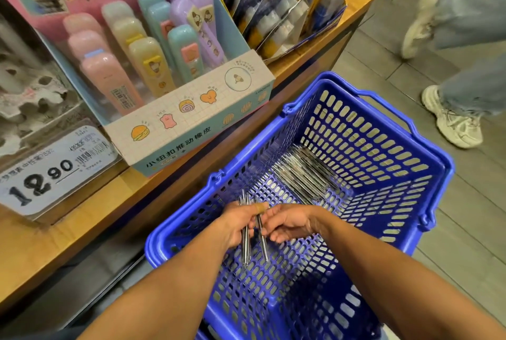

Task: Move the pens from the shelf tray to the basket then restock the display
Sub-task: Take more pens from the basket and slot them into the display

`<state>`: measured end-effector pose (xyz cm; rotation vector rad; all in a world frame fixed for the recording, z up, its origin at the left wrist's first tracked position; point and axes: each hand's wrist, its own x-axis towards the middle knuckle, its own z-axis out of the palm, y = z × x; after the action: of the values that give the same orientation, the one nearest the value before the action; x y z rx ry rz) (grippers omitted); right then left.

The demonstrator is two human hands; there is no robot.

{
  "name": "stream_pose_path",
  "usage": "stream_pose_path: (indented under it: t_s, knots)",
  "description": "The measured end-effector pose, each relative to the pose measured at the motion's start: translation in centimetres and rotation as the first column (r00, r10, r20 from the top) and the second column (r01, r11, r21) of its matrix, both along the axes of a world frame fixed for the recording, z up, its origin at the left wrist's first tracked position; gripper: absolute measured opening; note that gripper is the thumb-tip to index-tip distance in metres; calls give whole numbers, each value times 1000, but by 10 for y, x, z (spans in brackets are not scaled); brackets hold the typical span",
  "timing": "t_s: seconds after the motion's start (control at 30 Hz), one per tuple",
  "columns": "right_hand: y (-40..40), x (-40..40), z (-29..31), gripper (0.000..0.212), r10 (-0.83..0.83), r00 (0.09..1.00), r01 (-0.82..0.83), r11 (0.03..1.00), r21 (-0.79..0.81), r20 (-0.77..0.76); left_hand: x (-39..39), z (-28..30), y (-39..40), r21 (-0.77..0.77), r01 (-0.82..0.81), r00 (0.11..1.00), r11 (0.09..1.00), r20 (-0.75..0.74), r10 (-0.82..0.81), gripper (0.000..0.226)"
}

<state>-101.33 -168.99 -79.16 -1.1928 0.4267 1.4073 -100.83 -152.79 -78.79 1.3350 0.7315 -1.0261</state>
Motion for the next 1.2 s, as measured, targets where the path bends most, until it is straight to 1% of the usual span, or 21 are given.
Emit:
stream_pose_path:
  t_s: [0.07,0.13,0.17,0.2,0.23,0.27,0.3,0.37,0.47,0.53,0.67,0.77,0.83,0.9,0.97,1.0,1.03,1.07,1.1,1.13,1.2]
  knots:
    - [-3,1,-2,39,-5,1000,6,999,45,-26,0,1,-2,-15,-17,1000,1000,17,18,14]
    - [-14,1,-7,32,-24,999,26,999,47,-43,0,-2,-3,42,-39,999,998,33,37,15]
    - [-20,2,-11,24,-59,998,60,997,-53,18,-1,-3,-3,72,-44,998,996,37,41,16]
    - [-26,2,-16,15,-72,984,114,959,-259,165,-1,-4,-3,84,-45,998,995,36,42,16]
    - [-33,2,-23,10,-28,940,210,834,-510,341,-2,-5,-3,78,-44,999,996,26,42,17]
    - [-40,3,-30,10,81,876,317,645,-695,475,-2,-5,-3,65,-38,999,997,15,37,17]
    - [-45,4,-34,15,202,822,382,499,-778,533,-2,-5,-3,58,-28,1000,998,7,27,16]
    - [-50,3,-39,27,408,785,319,380,-869,466,-2,-5,-3,65,-19,1000,998,-4,19,20]
    - [-49,-1,-44,28,669,713,95,204,-974,210,-2,-7,-3,37,-52,998,998,-18,53,34]
    - [-46,-5,-46,28,731,668,34,158,-987,140,-2,-5,-3,1,-63,998,998,-29,63,26]
    - [-43,-7,-53,49,830,558,-68,68,-995,19,-3,-2,-3,-41,-79,996,996,-51,77,12]
    - [-41,-6,-50,44,851,525,-85,45,-995,-6,-2,-2,-2,-30,-73,996,997,-48,72,8]
    - [-42,-6,-46,37,849,528,-75,60,-995,11,-3,-1,-1,-14,-65,997,998,-41,65,8]
    - [-45,-5,-41,33,822,568,-62,101,-993,48,-3,0,-1,-16,-60,997,998,-42,59,10]
    - [-47,-1,-31,28,769,631,-92,205,-974,102,-3,0,-1,-13,-66,997,998,-43,65,15]
    - [-47,1,-27,23,712,682,-109,328,-938,169,-2,-1,0,-6,-68,997,998,-43,68,15]
    - [-47,2,-23,19,608,751,-106,497,-861,258,-1,-1,1,2,-70,997,998,-45,70,14]
    - [-45,3,-16,17,454,829,-82,676,-733,326,0,-2,2,7,-73,996,997,-49,74,12]
    - [-42,3,-7,14,305,887,-49,809,-586,348,0,-2,3,10,-79,995,997,-57,80,10]
    - [-39,3,2,10,202,919,-23,886,-464,340,0,-3,4,8,-86,994,996,-66,87,10]
    - [-31,0,15,5,87,948,13,950,-312,307,0,-2,3,-4,-101,992,995,-73,100,15]
